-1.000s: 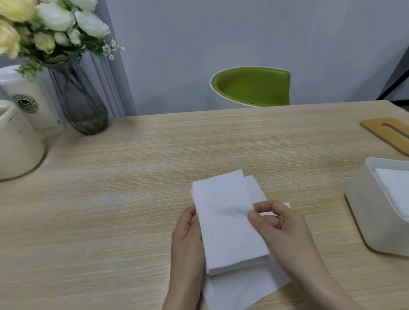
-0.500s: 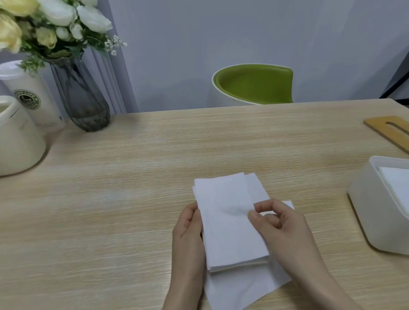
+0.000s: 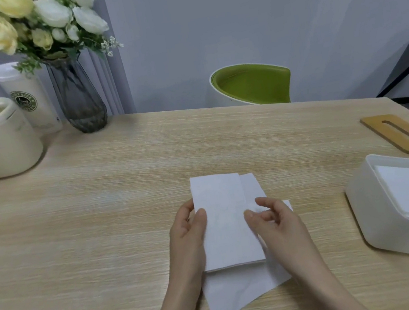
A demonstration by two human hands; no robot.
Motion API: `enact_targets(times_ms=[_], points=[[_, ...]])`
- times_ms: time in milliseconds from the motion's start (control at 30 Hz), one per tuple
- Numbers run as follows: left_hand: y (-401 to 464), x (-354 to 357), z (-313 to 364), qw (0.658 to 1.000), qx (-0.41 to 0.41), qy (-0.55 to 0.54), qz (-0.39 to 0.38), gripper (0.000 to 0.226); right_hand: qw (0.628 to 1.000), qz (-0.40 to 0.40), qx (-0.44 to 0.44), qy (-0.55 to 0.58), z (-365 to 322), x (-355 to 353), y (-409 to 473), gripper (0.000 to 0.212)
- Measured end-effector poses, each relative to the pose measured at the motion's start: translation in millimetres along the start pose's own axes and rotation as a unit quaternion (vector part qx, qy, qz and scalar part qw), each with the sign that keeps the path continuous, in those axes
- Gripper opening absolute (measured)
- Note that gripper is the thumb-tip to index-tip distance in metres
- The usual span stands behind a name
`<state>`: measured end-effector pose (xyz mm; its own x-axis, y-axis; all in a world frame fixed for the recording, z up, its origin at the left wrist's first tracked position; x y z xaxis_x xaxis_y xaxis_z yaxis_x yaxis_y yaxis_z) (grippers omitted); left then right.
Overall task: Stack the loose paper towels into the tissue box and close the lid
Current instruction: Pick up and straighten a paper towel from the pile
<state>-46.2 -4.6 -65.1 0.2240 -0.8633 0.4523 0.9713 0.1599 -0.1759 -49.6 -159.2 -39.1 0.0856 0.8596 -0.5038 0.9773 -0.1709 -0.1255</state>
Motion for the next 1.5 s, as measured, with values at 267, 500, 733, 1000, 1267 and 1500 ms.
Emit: enact_targets(times_ms=[267,500,733,1000,1267,1500], points=[[0,4,-6,0.998,0.008,0.012,-0.056,0.033,0.998,-0.044,-0.051,-0.02,-4,5,-3,0.025],[0,3,-13,0.997,0.012,0.042,-0.066,0.032,0.996,-0.045,-0.078,0.026,-7,3,-3,0.035],[0,1,0,0.997,0.004,0.03,-0.066,0.041,0.995,-0.076,-0.053,0.03,-6,-29,10,0.03],[-5,7,10,0.981,-0.007,0.114,-0.156,0.044,0.979,-0.193,-0.058,0.006,-12,-56,22,0.023],[-13,17,2,0.998,0.039,0.052,0.015,0.046,0.97,-0.104,0.032,0.216,12,-53,7,0.032],[-28,38,-11,0.997,0.028,0.072,0.004,0.044,0.973,-0.053,0.019,0.222,19,-46,0,0.024]])
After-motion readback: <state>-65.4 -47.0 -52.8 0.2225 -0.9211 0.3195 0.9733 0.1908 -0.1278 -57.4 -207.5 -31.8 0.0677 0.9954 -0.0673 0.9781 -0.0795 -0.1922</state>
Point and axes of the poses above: each hand's wrist, its own y-axis towards the middle knuckle, its own x-axis out of the palm, z = x × y, the point moved 1 cm from there along y, towards the middle knuckle, and after that the axes turned 7 degrees about -y, right-handed, at the moved point
